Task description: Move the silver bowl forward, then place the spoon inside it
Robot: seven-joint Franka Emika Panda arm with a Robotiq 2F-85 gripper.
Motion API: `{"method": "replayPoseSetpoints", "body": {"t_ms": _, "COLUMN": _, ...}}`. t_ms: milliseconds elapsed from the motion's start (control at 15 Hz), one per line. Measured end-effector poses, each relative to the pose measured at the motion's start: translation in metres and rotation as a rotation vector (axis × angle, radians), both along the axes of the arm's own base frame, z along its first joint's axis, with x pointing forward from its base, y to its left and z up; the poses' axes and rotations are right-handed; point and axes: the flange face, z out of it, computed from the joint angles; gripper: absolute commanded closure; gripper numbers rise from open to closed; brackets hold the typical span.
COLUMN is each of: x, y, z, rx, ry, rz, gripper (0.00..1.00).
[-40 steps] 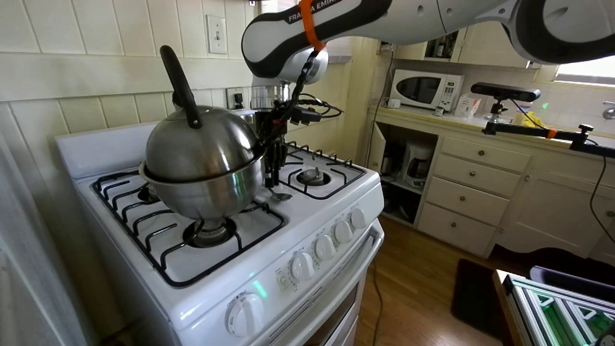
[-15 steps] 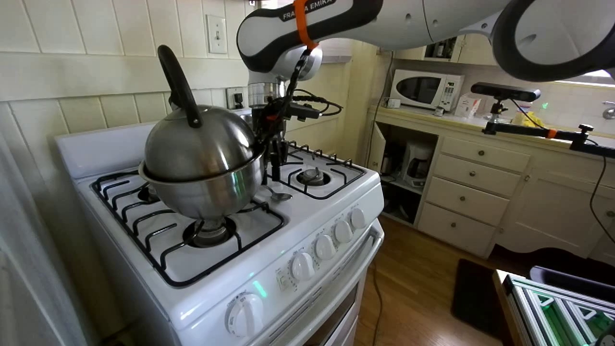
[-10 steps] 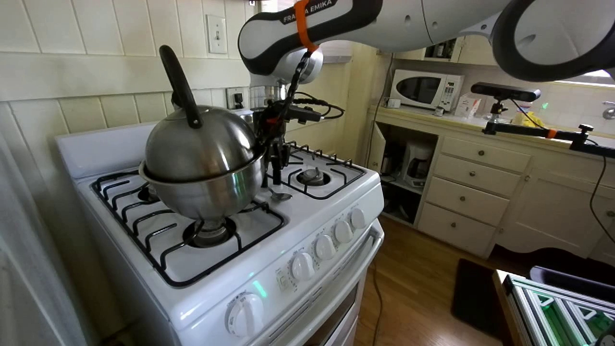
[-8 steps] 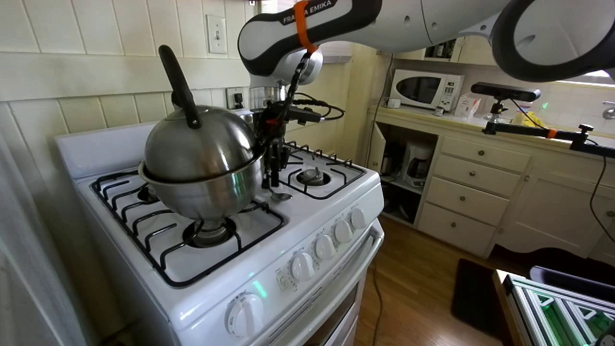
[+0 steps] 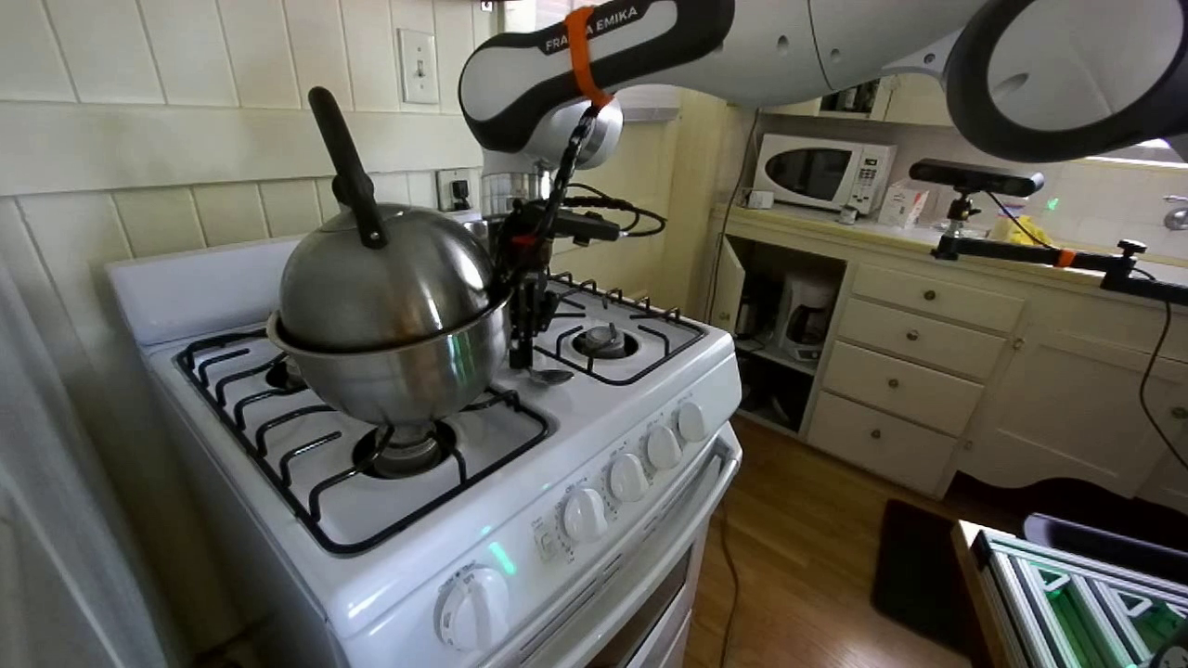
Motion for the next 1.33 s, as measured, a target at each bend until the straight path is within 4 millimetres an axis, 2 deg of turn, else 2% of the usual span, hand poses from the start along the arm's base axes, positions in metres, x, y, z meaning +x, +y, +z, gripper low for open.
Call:
{"method": "replayPoseSetpoints", "body": {"t_ms": 200, "x": -0.001, "y": -0.005, "z": 0.001, "rx": -0.012, "ry": 0.002, "rz": -0.026, "gripper": 0.98}}
{"method": "replayPoseSetpoints", "body": {"t_ms": 400, "x": -0.006, "y": -0.025, "z": 0.013, "rx": -0.055, "ry": -0.041, "rz": -0.081, "gripper": 0.98}}
{"method": "replayPoseSetpoints", "body": {"t_ms": 600, "x": -0.014, "y": -0.048, "z": 0.040, "rx": -0.106, "ry": -0.117, "rz": -0.127, "gripper": 0.98}}
{"method": "replayPoseSetpoints", "body": {"t_ms": 733, "x": -0.017, "y": -0.055, "z": 0.059, "rx": -0.134, "ry": -0.179, "rz": -0.147, "gripper": 0.98}}
{"method": "replayPoseSetpoints", "body": {"t_ms": 1333, "x": -0.020, "y": -0.055, "z": 0.129, "rx": -0.252, "ry": -0.406, "rz": -0.137, "gripper": 0.98}}
